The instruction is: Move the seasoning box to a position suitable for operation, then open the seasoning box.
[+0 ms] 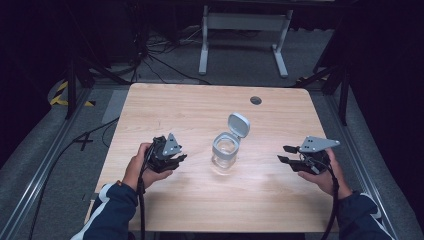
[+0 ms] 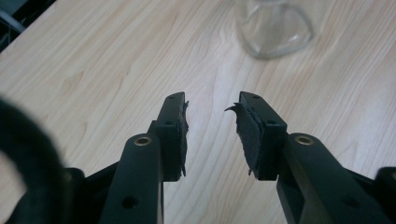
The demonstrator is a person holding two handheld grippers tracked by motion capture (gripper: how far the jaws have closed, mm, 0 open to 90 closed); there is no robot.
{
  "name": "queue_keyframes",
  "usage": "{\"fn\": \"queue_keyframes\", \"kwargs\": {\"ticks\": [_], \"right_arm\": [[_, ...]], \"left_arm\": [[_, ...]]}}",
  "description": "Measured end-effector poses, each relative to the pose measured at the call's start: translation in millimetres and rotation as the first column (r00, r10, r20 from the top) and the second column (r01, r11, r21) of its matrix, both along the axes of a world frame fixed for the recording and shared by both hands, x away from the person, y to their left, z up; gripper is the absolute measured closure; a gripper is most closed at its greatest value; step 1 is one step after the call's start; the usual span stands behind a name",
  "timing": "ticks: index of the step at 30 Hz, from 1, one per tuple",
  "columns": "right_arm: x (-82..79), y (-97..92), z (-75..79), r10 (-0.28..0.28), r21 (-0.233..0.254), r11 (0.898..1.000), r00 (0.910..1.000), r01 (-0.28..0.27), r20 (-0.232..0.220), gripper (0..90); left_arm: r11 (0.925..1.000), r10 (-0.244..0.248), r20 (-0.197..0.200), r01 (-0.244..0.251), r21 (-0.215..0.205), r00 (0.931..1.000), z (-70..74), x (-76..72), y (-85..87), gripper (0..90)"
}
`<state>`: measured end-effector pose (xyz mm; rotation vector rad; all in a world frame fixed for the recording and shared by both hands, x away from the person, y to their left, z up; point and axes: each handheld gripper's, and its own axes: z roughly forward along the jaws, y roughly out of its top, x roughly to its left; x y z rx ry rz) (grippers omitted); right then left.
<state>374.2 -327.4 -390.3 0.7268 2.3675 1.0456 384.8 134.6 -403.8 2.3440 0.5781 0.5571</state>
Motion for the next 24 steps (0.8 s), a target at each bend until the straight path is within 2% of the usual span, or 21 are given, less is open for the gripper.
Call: {"fn": "queue_keyframes", "kwargs": {"ticks": [6, 13, 15, 18, 21, 22, 24], "right_arm": [[-6.7, -10.2, -1.4, -0.013, -0.019, 1.000, 0.9999, 0.013, 0.003, 51.9], [-18.0, -31.0, -10.1, -0.053, -0.069, 0.996, 0.9985, 0.054, 0.009, 47.6], [-21.9, -36.7, -13.9, -0.061, -0.084, 0.995, 0.9982, 0.060, 0.001, 46.0], [-27.9, -47.7, -22.2, -0.087, -0.103, 0.991, 0.9962, 0.086, -0.005, 44.2], [-33.2, -57.3, -28.6, -0.107, -0.104, 0.989, 0.9942, 0.105, -0.008, 42.6], [-34.3, -60.8, -31.2, -0.112, -0.101, 0.989, 0.9937, 0.111, -0.002, 41.7], [-36.2, -63.9, -34.0, -0.125, -0.095, 0.988, 0.9921, 0.124, -0.012, 41.0]], "left_arm": [[0.9984, 0.049, -0.006, -0.049, 0.028, 0.9988, -8.5, -9.5, 16.6, 50.4], [0.9921, 0.116, -0.047, -0.113, 0.055, 0.9922, -29.4, -16.9, 39.9, 42.9], [0.9909, 0.129, -0.059, -0.127, 0.045, 0.9898, -37.8, -19.2, 46.5, 42.1], [0.9888, 0.141, -0.089, -0.136, 0.063, 0.9860, -46.4, -23.3, 52.2, 37.0], [0.9888, 0.147, -0.090, -0.144, 0.039, 0.9851, -52.7, -26.0, 56.2, 34.0], [0.9891, 0.147, -0.104, -0.145, 0.024, 0.9837, -57.7, -28.5, 59.6, 33.1], [0.9894, 0.145, -0.114, -0.143, 0.026, 0.9828, -60.0, -29.7, 61.2, 32.4]]}}
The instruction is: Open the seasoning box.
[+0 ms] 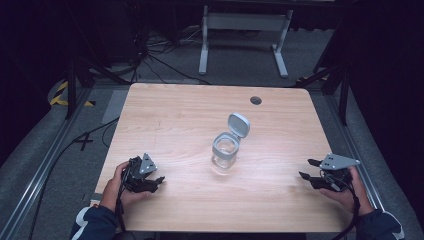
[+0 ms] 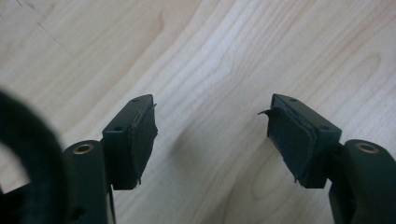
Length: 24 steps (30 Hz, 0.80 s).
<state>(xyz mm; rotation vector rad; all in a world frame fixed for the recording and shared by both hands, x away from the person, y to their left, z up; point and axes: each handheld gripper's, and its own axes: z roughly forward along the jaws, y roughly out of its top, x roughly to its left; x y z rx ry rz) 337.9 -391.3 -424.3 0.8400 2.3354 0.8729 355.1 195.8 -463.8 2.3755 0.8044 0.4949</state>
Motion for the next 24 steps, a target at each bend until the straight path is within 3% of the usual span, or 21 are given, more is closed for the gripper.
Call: {"fn": "queue_keyframes", "kwargs": {"ticks": [3, 8, 9, 15, 17, 24], "right_arm": [[-6.5, -13.7, -12.2, -0.039, 0.024, 0.999, 0.9988, 0.040, -0.028, 37.5], [-16.8, -31.8, -27.0, -0.090, 0.091, 0.991, 0.9937, 0.096, -0.066, 34.2], [-18.6, -34.4, -29.0, -0.096, 0.098, 0.990, 0.9926, 0.103, -0.074, 33.2], [-27.7, -50.3, -41.3, -0.137, 0.165, 0.974, 0.9841, 0.155, -0.113, 28.7], [-28.6, -50.4, -41.9, -0.157, 0.165, 0.971, 0.9815, 0.174, -0.110, 26.8], [-28.5, -50.6, -41.8, -0.154, 0.166, 0.971, 0.9806, 0.173, -0.121, 26.3]], "left_arm": [[0.9982, 0.000, -0.017, -0.001, -0.059, 0.9999, -4.0, -1.6, 10.1, 30.3], [0.9807, 0.053, -0.057, -0.062, -0.185, 0.9970, -14.9, -0.9, 21.0, 22.0], [0.9772, 0.056, -0.050, -0.065, -0.202, 0.9972, -16.6, -1.0, 23.3, 21.8], [0.9775, 0.064, -0.054, -0.074, -0.198, 0.9965, -16.7, -1.2, 23.6, 19.7], [0.9768, 0.066, -0.055, -0.076, -0.200, 0.9963, -16.8, -1.4, 23.4, 19.6], [0.9737, 0.092, -0.052, -0.100, -0.205, 0.9945, -17.5, -2.8, 21.6, 18.2]]}}
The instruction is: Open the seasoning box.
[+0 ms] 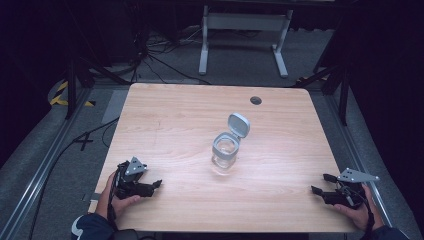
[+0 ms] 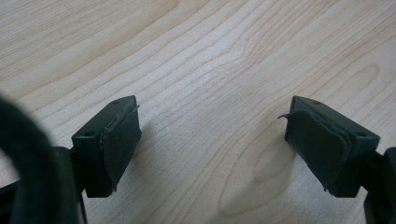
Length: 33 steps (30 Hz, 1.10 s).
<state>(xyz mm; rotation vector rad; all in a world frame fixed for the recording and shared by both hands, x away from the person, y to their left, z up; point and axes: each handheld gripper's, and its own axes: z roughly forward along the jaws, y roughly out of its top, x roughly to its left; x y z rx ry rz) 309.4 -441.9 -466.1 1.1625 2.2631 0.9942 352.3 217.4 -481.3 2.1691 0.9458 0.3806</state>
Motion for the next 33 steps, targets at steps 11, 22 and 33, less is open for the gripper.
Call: {"fn": "queue_keyframes", "kwargs": {"ticks": [11, 22, 33], "right_arm": [[-0.1, 0.1, 0.1, -0.001, 0.002, 1.000, 1.0000, 0.001, -0.002, 26.3], [-0.1, 0.1, 0.1, -0.001, 0.002, 1.000, 1.0000, 0.001, -0.002, 26.1], [0.0, 0.1, 0.1, 0.001, 0.002, 1.000, 1.0000, -0.001, -0.003, 25.8]], "left_arm": [[1.0000, 0.000, -0.003, 0.000, 0.006, 1.0000, 0.1, 0.4, -0.1, 16.1], [1.0000, 0.002, -0.005, -0.002, 0.004, 1.0000, 0.0, 0.4, -0.3, 15.8], [1.0000, -0.001, -0.001, 0.001, 0.008, 1.0000, 0.0, 0.8, 0.0, 15.7]]}}
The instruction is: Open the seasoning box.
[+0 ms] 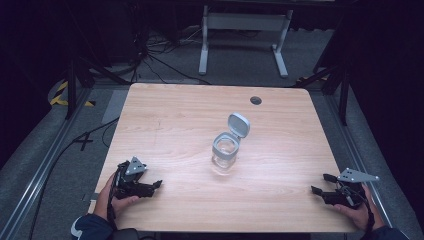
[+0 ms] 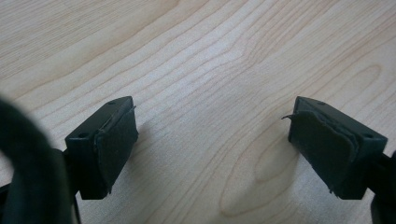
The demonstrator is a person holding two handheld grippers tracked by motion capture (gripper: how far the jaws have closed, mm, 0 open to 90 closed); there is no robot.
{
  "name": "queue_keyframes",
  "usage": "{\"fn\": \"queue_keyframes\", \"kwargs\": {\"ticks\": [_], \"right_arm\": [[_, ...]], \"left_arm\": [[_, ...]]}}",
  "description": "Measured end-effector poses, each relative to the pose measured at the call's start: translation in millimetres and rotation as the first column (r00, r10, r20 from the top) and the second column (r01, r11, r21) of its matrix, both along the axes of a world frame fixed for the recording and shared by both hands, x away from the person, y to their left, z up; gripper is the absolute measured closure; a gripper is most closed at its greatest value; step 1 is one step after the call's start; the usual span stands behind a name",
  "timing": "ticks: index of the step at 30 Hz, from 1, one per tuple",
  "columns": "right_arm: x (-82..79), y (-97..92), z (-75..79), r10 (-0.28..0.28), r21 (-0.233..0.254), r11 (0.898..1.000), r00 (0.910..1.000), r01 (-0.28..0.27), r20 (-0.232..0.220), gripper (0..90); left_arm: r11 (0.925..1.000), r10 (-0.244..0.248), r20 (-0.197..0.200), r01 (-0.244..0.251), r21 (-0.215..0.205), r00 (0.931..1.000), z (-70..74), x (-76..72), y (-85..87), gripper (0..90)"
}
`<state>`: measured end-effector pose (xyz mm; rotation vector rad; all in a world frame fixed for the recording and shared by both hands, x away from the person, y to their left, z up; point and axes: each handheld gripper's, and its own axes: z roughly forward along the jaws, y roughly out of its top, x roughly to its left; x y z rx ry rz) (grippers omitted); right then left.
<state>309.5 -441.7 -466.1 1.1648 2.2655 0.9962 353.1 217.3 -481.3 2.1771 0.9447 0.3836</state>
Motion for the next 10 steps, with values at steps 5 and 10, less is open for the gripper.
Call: {"fn": "queue_keyframes", "kwargs": {"ticks": [5, 10], "right_arm": [[0.4, 0.0, -0.3, 0.002, 0.001, 1.000, 1.0000, -0.002, 0.003, 25.6], [0.4, 0.0, -0.4, 0.002, 0.001, 1.000, 1.0000, -0.002, 0.003, 25.6]], "left_arm": [[1.0000, 0.001, -0.002, -0.001, 0.001, 1.0000, 0.1, 0.0, 0.0, 15.3], [1.0000, 0.001, -0.002, -0.001, 0.001, 1.0000, 0.1, 0.0, 0.0, 15.3]]}}
